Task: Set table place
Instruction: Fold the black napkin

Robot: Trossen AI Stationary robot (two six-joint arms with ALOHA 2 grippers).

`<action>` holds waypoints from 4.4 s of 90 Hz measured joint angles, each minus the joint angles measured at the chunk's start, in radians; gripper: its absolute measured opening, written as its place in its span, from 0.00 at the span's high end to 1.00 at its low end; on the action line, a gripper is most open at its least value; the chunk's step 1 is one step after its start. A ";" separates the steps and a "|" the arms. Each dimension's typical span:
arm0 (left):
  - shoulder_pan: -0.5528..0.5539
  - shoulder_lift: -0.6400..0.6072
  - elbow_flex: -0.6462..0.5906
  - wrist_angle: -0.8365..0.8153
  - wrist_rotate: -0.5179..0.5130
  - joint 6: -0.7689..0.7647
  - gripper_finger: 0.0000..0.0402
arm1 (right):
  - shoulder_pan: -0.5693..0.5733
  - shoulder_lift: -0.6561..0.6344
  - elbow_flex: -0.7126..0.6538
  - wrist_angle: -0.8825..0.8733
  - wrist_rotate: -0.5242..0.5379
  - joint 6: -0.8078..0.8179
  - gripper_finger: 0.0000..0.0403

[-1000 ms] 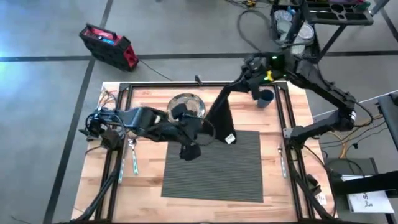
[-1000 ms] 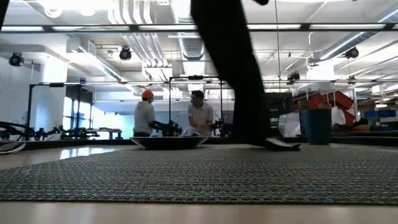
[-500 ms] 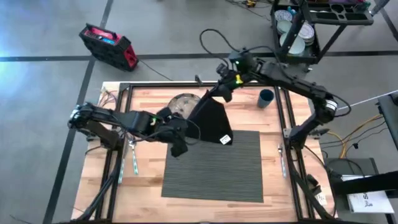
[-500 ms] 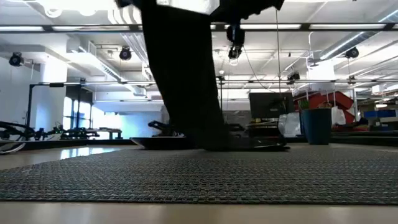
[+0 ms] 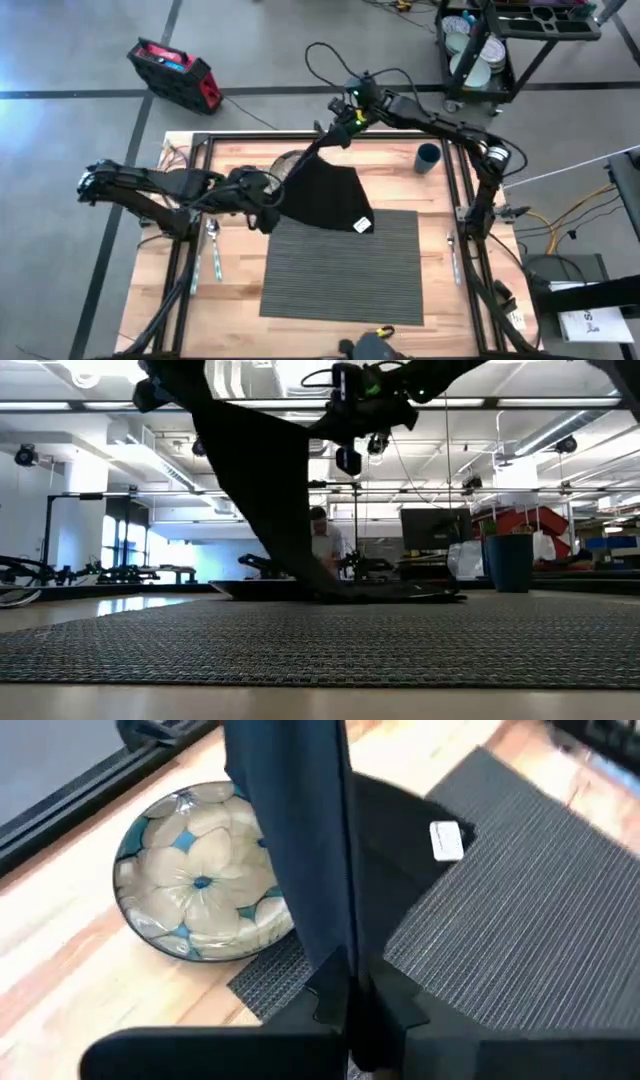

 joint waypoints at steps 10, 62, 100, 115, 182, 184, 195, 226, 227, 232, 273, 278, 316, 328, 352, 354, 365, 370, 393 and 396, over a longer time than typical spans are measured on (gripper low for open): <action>0.011 -0.037 -0.011 -0.011 -0.018 -0.018 1.00 | -0.007 0.078 0.092 -0.003 -0.029 0.002 1.00; 0.082 0.183 -0.067 0.435 0.072 0.061 1.00 | -0.134 0.118 0.163 -0.349 -0.063 -0.232 1.00; 0.148 0.427 -0.068 0.749 0.324 0.117 1.00 | -0.171 0.025 -0.094 -0.479 0.045 -0.431 1.00; 0.164 0.468 -0.068 0.840 0.352 0.123 1.00 | -0.202 0.016 -0.144 -0.492 0.072 -0.444 1.00; 0.164 0.639 -0.068 0.998 0.506 0.075 0.91 | -0.284 0.016 -0.419 -0.414 0.199 -0.479 0.91; 0.165 0.642 -0.068 1.008 0.508 0.074 0.89 | -0.290 0.016 -0.423 -0.411 0.199 -0.478 0.90; 0.172 0.655 -0.068 1.044 0.497 0.063 0.79 | -0.337 0.016 -0.441 -0.414 0.179 -0.477 0.79; 0.196 0.647 -0.068 1.079 0.476 0.070 0.53 | -0.395 -0.158 -0.453 -0.388 -0.021 -0.446 0.60; 0.198 0.646 -0.068 1.070 0.475 0.068 0.52 | -0.392 -0.169 -0.456 -0.389 -0.021 -0.446 0.60; 0.208 0.640 -0.068 1.027 0.475 0.066 0.51 | -0.375 -0.229 -0.473 -0.385 -0.021 -0.455 0.60; 0.259 0.584 -0.069 0.752 0.359 0.157 0.64 | -0.251 -0.552 -0.858 -0.181 0.151 -0.393 0.75; 0.276 0.584 -0.069 0.712 0.339 0.157 0.65 | -0.251 -0.565 -0.907 -0.130 0.134 -0.358 0.76; 0.417 0.557 -0.071 0.533 0.403 0.249 0.54 | -0.247 -0.581 -0.981 0.039 0.074 -0.223 0.75; 0.460 0.527 -0.087 0.444 0.412 0.319 0.52 | -0.247 -0.581 -0.981 0.042 0.082 -0.205 0.73; 0.567 0.443 -0.160 0.478 0.557 0.379 0.54 | -0.240 -0.556 -0.981 0.075 0.125 -0.155 0.72; 0.571 0.437 -0.170 0.478 0.564 0.379 0.54 | -0.240 -0.552 -0.981 0.071 0.134 -0.155 0.73; 0.576 0.411 -0.235 0.516 0.622 0.378 0.55 | -0.240 -0.520 -0.992 0.060 0.171 -0.156 0.75; 0.576 0.405 -0.265 0.551 0.668 0.376 0.56 | -0.237 -0.504 -0.995 0.061 0.171 -0.156 0.76; 0.576 0.399 -0.403 0.822 0.740 0.289 0.53 | -0.212 -0.468 -0.998 0.067 0.170 -0.156 0.78; 0.576 0.398 -0.416 0.854 0.748 0.282 0.52 | -0.210 -0.468 -0.998 0.068 0.170 -0.156 0.78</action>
